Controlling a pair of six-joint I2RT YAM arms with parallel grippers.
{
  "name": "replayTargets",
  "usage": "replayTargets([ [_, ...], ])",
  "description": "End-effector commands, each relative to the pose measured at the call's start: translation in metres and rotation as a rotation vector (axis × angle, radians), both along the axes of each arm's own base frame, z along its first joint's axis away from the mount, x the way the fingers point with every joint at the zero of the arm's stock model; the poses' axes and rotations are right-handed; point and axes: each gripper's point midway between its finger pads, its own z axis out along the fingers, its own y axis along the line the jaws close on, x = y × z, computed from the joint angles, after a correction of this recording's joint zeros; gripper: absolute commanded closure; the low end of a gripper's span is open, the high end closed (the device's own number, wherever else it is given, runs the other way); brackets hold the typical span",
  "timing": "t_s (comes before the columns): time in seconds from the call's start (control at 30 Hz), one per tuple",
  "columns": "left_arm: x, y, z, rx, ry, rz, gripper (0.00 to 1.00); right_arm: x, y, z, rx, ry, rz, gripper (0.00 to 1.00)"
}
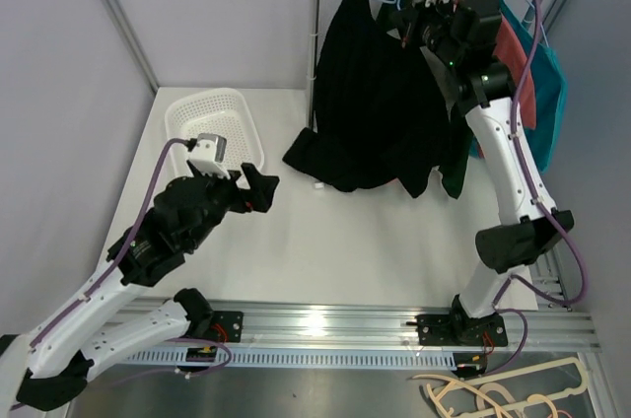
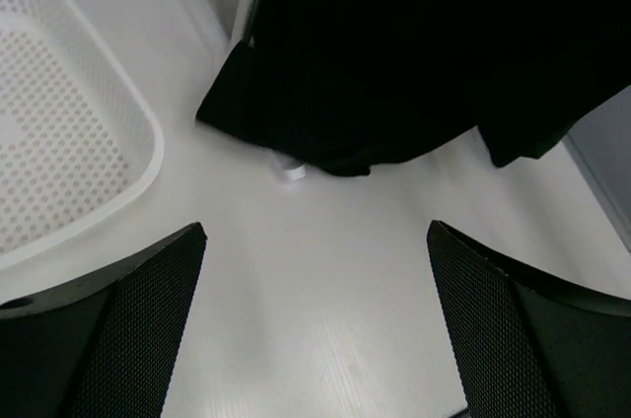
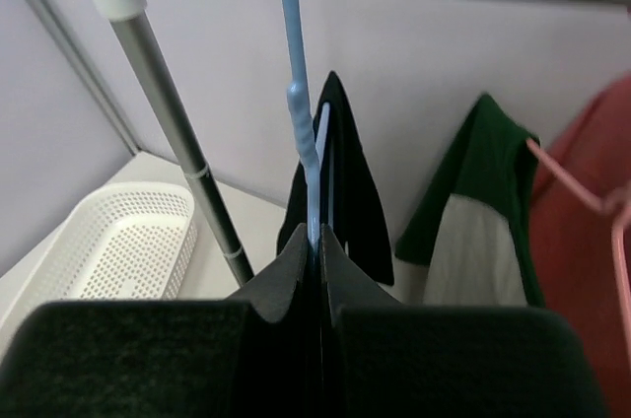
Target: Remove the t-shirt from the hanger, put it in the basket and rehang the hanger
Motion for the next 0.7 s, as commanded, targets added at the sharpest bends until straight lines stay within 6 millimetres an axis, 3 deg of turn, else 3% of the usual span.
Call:
replayTargets([
  [0.0, -0.008, -0.012, 0.043, -0.099, -0.164, -0.07, 0.01, -0.038, -0.025, 0.059, 0.098, -0.138, -0.199, 1.0],
  [0.03, -0.008, -0.013, 0.047, -0.089, -0.183, -0.077, 0.01, -0.037, -0.033, 0.053, 0.122, -0.109, -0.277, 1.0],
  [0.23, -0.014, -0.069, 0.056, 0.056, -0.305, -0.194, 0.01, -0.068, -0.023, 0.044, 0.222, -0.002, -0.405, 1.0],
  [0.37, -0.035, -0.116, 0.062, 0.061, -0.42, -0.309, 0.01, -0.082, -0.023, 0.033, 0.297, 0.024, -0.57, 1.0],
  [0.4, -0.038, -0.123, 0.048, 0.13, -0.456, -0.338, 0.0, -0.088, -0.013, 0.033, 0.308, 0.034, -0.566, 1.0],
  [0.47, -0.052, -0.14, 0.053, 0.11, -0.521, -0.366, 0.01, -0.092, -0.007, 0.028, 0.311, 0.048, -0.595, 1.0],
  [0.5, -0.055, -0.144, 0.037, 0.174, -0.555, -0.387, 0.01, -0.1, -0.007, 0.034, 0.334, 0.041, -0.636, 1.0],
  [0.53, -0.059, -0.146, 0.039, 0.171, -0.585, -0.389, 0.0, -0.103, -0.005, 0.036, 0.33, 0.039, -0.651, 1.0],
  [0.57, -0.068, -0.149, 0.053, 0.103, -0.632, -0.388, 0.0, -0.102, 0.0, 0.03, 0.301, 0.05, -0.663, 1.0],
  [0.6, -0.07, -0.148, 0.042, 0.125, -0.647, -0.395, 0.0, -0.107, 0.001, 0.036, 0.316, 0.046, -0.675, 1.0],
  [0.67, -0.077, -0.147, 0.049, 0.082, -0.669, -0.416, 0.01, -0.108, 0.008, 0.034, 0.298, 0.048, -0.657, 1.0],
])
